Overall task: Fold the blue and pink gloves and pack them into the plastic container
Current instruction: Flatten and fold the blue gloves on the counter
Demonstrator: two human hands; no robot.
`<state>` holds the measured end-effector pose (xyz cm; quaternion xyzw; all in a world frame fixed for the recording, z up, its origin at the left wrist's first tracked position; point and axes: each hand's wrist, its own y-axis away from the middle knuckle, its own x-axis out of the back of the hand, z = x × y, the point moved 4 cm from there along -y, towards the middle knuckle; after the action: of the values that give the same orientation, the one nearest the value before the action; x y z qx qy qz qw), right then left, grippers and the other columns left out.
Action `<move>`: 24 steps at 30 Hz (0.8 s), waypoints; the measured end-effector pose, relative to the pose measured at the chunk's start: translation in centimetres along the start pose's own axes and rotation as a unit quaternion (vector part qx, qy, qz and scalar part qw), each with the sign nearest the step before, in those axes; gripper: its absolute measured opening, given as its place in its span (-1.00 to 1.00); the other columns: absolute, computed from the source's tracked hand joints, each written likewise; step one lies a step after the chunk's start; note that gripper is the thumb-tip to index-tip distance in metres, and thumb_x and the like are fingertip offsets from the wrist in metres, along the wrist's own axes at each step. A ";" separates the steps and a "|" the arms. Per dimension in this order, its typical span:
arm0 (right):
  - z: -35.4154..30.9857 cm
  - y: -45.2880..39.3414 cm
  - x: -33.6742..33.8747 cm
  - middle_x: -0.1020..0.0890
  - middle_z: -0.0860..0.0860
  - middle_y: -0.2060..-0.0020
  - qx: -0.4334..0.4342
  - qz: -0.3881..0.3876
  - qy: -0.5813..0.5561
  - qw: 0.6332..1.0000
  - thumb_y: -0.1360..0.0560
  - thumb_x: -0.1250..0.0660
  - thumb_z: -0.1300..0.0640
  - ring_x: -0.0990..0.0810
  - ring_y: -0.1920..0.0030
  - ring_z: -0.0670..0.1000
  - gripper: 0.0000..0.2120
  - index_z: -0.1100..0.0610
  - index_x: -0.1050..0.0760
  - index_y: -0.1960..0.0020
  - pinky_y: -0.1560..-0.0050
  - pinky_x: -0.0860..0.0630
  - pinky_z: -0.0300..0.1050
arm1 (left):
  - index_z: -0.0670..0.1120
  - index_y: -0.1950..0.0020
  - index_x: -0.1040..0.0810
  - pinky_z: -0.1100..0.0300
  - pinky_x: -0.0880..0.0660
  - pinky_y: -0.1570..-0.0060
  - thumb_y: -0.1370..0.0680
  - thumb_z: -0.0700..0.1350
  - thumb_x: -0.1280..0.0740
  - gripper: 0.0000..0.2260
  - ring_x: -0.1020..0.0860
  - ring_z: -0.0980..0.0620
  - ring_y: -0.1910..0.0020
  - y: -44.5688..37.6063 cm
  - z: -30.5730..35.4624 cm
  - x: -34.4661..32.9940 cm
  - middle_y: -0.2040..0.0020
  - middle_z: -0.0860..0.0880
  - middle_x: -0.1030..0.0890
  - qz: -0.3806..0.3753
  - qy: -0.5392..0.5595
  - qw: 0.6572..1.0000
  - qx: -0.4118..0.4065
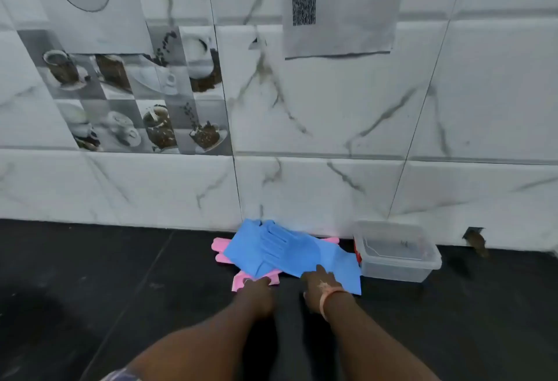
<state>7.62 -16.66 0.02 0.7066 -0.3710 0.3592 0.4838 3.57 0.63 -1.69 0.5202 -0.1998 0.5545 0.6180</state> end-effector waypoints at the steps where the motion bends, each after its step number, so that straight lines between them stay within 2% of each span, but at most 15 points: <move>1: 0.5 -0.5 -0.5 -0.08 0.14 -0.57 -0.008 -0.020 0.017 1.000 -0.61 -0.13 0.20 -0.09 -0.53 0.34 -0.55 0.05 -0.30 -0.49 -0.49 -0.16 0.24 | -0.03 -0.43 -0.49 0.02 -0.41 -0.42 -0.59 -0.05 -0.20 -0.60 -0.44 -0.19 -0.44 -0.7 -0.1 -0.8 -0.47 -0.22 -0.47 -0.013 0.006 1.000 0.008; 2: 0.9 -1.0 -0.9 0.01 0.11 -0.59 -0.010 -0.026 0.016 0.999 -0.61 -0.10 0.21 0.01 -0.55 0.35 -0.53 0.02 -0.27 -0.51 -0.50 -0.10 0.28 | -0.01 -0.46 -0.46 -0.02 -0.38 -0.45 -0.59 -0.02 -0.20 -0.58 -0.39 -0.21 -0.48 -0.9 -0.1 -1.3 -0.50 -0.23 -0.45 -0.021 0.006 1.000 0.021; 4: 1.5 -1.7 -2.0 0.01 0.06 -0.60 -0.002 -0.019 0.012 1.000 -0.61 -0.09 0.23 0.01 -0.56 0.33 -0.49 -0.05 -0.26 -0.52 -0.49 -0.09 0.30 | 0.03 -0.56 -0.36 -0.11 -0.29 -0.52 -0.61 0.02 -0.21 -0.50 -0.26 -0.25 -0.56 -0.9 -0.3 -1.9 -0.58 -0.24 -0.31 -0.025 0.007 0.998 0.050; 7: 2.3 -2.8 -2.2 -0.36 0.08 -0.45 0.010 0.094 0.048 0.994 -0.58 -0.12 0.25 -0.36 -0.41 0.22 -0.55 0.02 -0.34 -0.45 -0.34 -0.32 0.14 | -0.05 -0.64 -0.21 -0.15 -0.21 -0.57 -0.63 0.01 -0.22 -0.42 -0.14 -0.27 -0.62 -1.4 -0.5 -2.3 -0.66 -0.22 -0.11 -0.031 0.052 0.995 0.082; 10: 2.9 -3.2 -0.6 -0.65 0.07 -0.10 0.029 0.191 0.015 0.981 -0.57 -0.16 0.27 -0.62 -0.12 0.12 -0.72 0.11 -0.58 -0.15 -0.14 -0.48 -0.06 | -0.13 -0.60 -0.28 -0.05 -0.36 -0.48 -0.65 -0.08 -0.23 -0.49 -0.39 -0.20 -0.50 -0.6 -0.5 -1.1 -0.57 -0.21 -0.35 -0.007 0.184 0.977 0.107; 13: 2.1 -1.8 0.9 -0.69 0.04 0.12 -0.004 0.231 -0.207 0.951 -0.47 -0.27 0.25 -0.64 0.04 0.08 -0.81 0.10 -0.65 0.07 0.05 -0.49 -0.18 | -0.15 -0.27 -0.60 0.08 -0.52 -0.21 -0.64 -0.10 -0.23 -0.72 -0.60 -0.14 -0.21 1.9 0.7 0.0 -0.25 -0.17 -0.64 0.112 0.298 0.940 0.126; 14: 1.6 -0.8 1.5 -0.67 -0.01 0.23 -0.011 0.254 -0.286 0.924 -0.43 -0.30 0.22 -0.62 0.14 0.03 -0.87 0.08 -0.61 0.17 0.15 -0.44 -0.21 | -0.15 -0.14 -0.66 0.06 -0.56 -0.15 -0.64 -0.04 -0.26 -0.74 -0.63 -0.12 -0.12 2.9 1.4 -0.1 -0.14 -0.14 -0.69 0.129 0.353 0.920 0.114; 15: 0.9 0.2 2.1 -0.62 -0.07 0.32 0.002 0.269 -0.340 0.901 -0.40 -0.31 0.20 -0.57 0.24 -0.03 -0.91 0.07 -0.55 0.25 0.21 -0.41 -0.21 | -0.13 -0.05 -0.69 0.03 -0.59 -0.11 -0.62 0.07 -0.30 -0.70 -0.65 -0.09 -0.03 3.7 2.3 -0.8 -0.05 -0.10 -0.73 0.107 0.440 0.887 0.094; 17: -1.5 2.9 2.5 -0.55 -0.09 0.42 0.090 0.227 -0.367 0.898 -0.37 -0.31 0.20 -0.50 0.37 -0.16 -0.90 0.09 -0.47 0.31 0.29 -0.40 -0.21 | -0.11 -0.11 -0.74 0.01 -0.60 -0.09 -0.54 0.33 -0.32 -0.47 -0.67 -0.07 0.03 5.3 3.7 -2.5 -0.02 -0.10 -0.74 -0.045 0.635 0.767 0.076; 18: -2.6 4.3 2.2 -0.55 -0.08 0.42 0.139 0.173 -0.352 0.909 -0.37 -0.30 0.20 -0.48 0.40 -0.20 -0.92 0.09 -0.47 0.30 0.32 -0.40 -0.23 | -0.13 -0.16 -0.74 -0.05 -0.58 -0.15 -0.50 0.42 -0.30 -0.35 -0.67 -0.12 0.00 6.1 3.8 -3.1 -0.06 -0.16 -0.73 -0.121 0.694 0.706 0.075; 19: -3.8 6.0 1.6 -0.56 -0.07 0.40 0.176 0.107 -0.329 0.922 -0.36 -0.28 0.19 -0.49 0.42 -0.20 -0.94 0.08 -0.48 0.28 0.35 -0.42 -0.25 | -0.18 -0.17 -0.73 -0.10 -0.56 -0.20 -0.48 0.46 -0.30 -0.28 -0.67 -0.17 -0.04 6.6 3.6 -3.4 -0.07 -0.22 -0.72 -0.184 0.720 0.665 0.069; 20: -4.5 7.5 0.7 -0.58 -0.04 0.38 0.192 0.028 -0.316 0.929 -0.35 -0.27 0.18 -0.52 0.44 -0.18 -0.94 0.05 -0.50 0.26 0.41 -0.44 -0.24 | -0.23 -0.11 -0.73 -0.10 -0.56 -0.18 -0.48 0.43 -0.33 -0.29 -0.68 -0.19 0.00 7.4 3.4 -3.6 -0.02 -0.25 -0.72 -0.229 0.727 0.644 0.059; 22: -4.8 10.1 -1.0 -0.62 0.12 0.32 0.169 -0.087 -0.356 0.915 -0.37 -0.26 0.15 -0.59 0.48 -0.09 -0.93 0.06 -0.52 0.21 0.52 -0.47 -0.25 | -0.28 0.12 -0.68 -0.02 -0.57 0.04 -0.49 0.21 -0.42 -0.50 -0.65 -0.19 0.21 9.1 3.3 -3.7 0.23 -0.25 -0.67 -0.268 0.733 0.624 0.042; 23: -4.4 11.0 -1.4 -0.63 0.16 0.31 0.135 -0.085 -0.402 0.901 -0.41 -0.29 0.13 -0.60 0.50 -0.05 -0.93 0.11 -0.52 0.22 0.53 -0.47 -0.24 | -0.28 0.19 -0.63 0.00 -0.57 0.10 -0.47 0.06 -0.41 -0.63 -0.63 -0.22 0.26 10.1 3.2 -3.9 0.29 -0.26 -0.63 -0.281 0.731 0.622 0.024; 24: -3.4 11.5 -1.5 -0.63 0.17 0.32 0.094 -0.033 -0.433 0.896 -0.45 -0.34 0.08 -0.60 0.50 -0.01 -0.85 0.15 -0.51 0.21 0.52 -0.50 -0.17 | -0.31 0.16 -0.62 -0.02 -0.59 0.05 -0.46 -0.04 -0.35 -0.70 -0.63 -0.26 0.22 11.2 2.8 -4.1 0.25 -0.31 -0.64 -0.291 0.729 0.619 0.013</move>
<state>-3.60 -16.17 4.47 0.8464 -0.4846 0.0341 0.2181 -6.73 -5.52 0.73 -0.0162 0.4858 0.5454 0.6828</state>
